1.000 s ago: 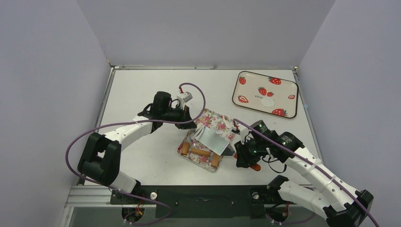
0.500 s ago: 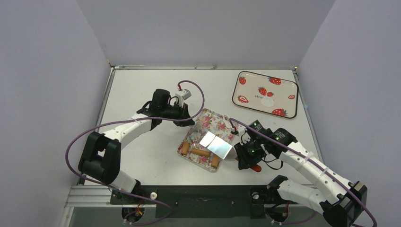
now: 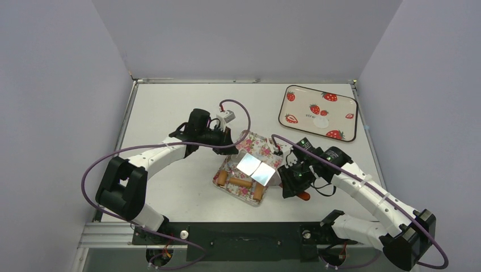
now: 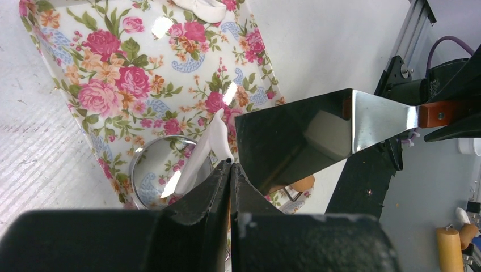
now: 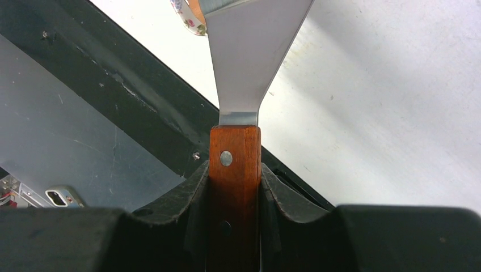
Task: Roll out the dumpling wrappers from the dough
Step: Remove the dumpling wrapper from the work surface.
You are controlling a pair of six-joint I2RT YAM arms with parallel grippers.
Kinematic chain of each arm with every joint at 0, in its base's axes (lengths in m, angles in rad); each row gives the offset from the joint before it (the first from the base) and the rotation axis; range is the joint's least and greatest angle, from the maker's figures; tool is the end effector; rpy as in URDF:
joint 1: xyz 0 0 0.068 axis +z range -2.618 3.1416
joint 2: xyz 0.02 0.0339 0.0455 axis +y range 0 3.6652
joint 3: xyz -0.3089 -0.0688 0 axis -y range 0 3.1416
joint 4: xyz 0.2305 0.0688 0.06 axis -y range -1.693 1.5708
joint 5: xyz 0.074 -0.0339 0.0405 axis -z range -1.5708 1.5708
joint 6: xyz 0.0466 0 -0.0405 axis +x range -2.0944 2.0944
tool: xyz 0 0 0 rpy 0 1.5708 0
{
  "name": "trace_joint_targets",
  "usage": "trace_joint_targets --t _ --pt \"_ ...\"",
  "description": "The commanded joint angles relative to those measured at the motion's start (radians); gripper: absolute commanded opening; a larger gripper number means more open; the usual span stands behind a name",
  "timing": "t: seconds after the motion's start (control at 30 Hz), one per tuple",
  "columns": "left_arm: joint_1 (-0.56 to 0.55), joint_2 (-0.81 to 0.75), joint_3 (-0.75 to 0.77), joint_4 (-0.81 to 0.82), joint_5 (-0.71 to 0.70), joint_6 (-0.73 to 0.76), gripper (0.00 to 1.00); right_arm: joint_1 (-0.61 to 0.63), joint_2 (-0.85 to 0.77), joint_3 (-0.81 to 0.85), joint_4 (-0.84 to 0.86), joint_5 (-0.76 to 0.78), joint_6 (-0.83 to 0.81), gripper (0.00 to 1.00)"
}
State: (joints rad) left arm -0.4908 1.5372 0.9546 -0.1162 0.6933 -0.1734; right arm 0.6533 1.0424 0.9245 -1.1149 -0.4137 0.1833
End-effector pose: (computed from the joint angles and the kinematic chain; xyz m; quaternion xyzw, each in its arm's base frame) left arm 0.2675 -0.1767 0.2748 0.2764 0.8191 -0.4206 0.2751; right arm 0.0989 0.0993 0.3027 -0.2582 0.9302 0.2519 0.0682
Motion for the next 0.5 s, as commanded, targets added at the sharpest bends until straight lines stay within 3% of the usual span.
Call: trace_joint_targets --t 0.0,0.47 --pt "-0.002 -0.014 0.050 0.043 0.022 -0.035 0.00 -0.005 0.008 0.041 0.059 -0.042 -0.028 0.00" --pt "0.004 -0.015 0.050 0.032 0.039 -0.072 0.00 0.031 0.073 0.064 0.149 -0.032 -0.027 0.00"
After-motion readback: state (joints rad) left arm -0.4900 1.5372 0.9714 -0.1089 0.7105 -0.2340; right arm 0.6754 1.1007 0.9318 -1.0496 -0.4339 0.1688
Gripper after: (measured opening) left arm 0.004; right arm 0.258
